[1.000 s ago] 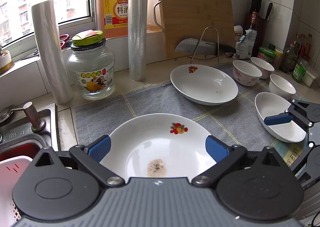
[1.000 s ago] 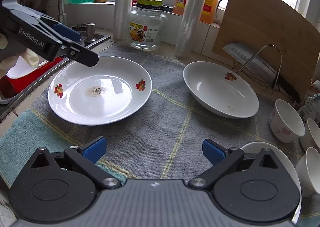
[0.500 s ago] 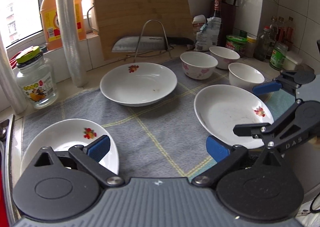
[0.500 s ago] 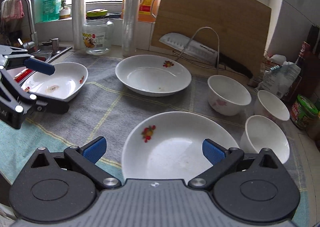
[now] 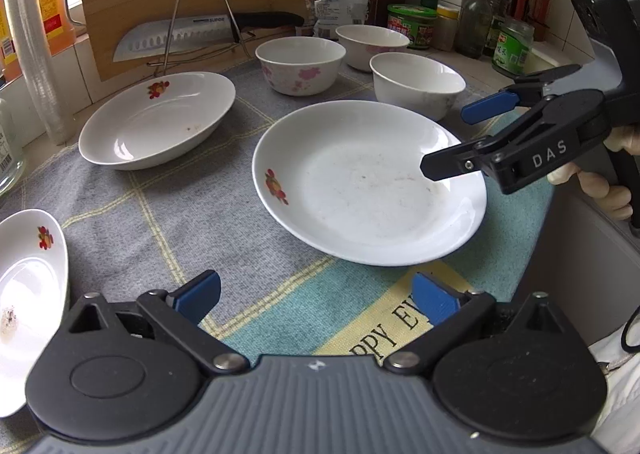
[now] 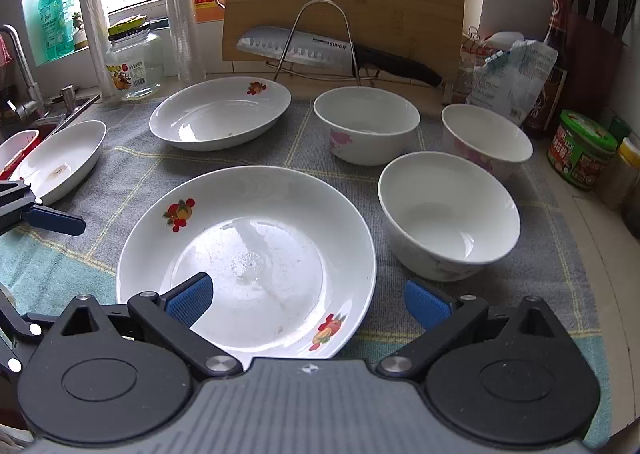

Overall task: Organize plates and bowls
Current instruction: 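Move the right tool to the rim of the fruit-decal white plate while the left tool holds the stained plate, then close the right tool on the fruit-decal plate rim and lift it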

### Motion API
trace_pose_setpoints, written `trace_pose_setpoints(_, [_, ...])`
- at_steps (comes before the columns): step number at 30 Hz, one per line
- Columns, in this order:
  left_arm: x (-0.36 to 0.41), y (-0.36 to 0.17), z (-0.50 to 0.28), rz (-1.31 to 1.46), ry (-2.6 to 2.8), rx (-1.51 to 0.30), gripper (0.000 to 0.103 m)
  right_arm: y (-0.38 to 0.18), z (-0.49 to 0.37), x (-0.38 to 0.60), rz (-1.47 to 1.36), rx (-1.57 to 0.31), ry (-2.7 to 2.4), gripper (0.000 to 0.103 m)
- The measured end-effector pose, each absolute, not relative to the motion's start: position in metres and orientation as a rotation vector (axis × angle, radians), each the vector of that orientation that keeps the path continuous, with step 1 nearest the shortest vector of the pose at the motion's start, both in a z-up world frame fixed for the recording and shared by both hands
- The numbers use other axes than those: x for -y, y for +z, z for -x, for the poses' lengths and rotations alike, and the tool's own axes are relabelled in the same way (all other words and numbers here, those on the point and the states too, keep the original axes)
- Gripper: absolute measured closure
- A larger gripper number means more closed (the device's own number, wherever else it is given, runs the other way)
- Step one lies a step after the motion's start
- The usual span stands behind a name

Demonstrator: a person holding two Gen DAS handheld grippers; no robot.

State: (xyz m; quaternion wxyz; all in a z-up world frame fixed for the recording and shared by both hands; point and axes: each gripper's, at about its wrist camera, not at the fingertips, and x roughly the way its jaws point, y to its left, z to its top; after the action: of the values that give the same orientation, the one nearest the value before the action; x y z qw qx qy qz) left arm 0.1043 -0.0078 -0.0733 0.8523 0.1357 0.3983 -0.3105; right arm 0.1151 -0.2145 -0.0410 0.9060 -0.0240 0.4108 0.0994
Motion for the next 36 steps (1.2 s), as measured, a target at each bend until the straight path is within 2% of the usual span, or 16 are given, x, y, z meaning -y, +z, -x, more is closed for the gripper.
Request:
trace_pose_setpoints(14, [0.031,-0.095,-0.113,-0.361,-0.682,-0.881,0.001,-0.073,-0.146,0.226,-0.030,-0.974,0.298,0.000])
trace_pose_setpoints(26, [0.035,-0.097,-0.125,-0.415,-0.794,-0.859,0.001,-0.074,-0.157,0.212,0.097,-1.014,0.344,0.000])
trace_pose_setpoints(36, [0.036,-0.097,-0.138,-0.486,-0.922,-0.843,0.001,-0.069,-0.171,0.223,-0.018,-1.036,0.397,0.000])
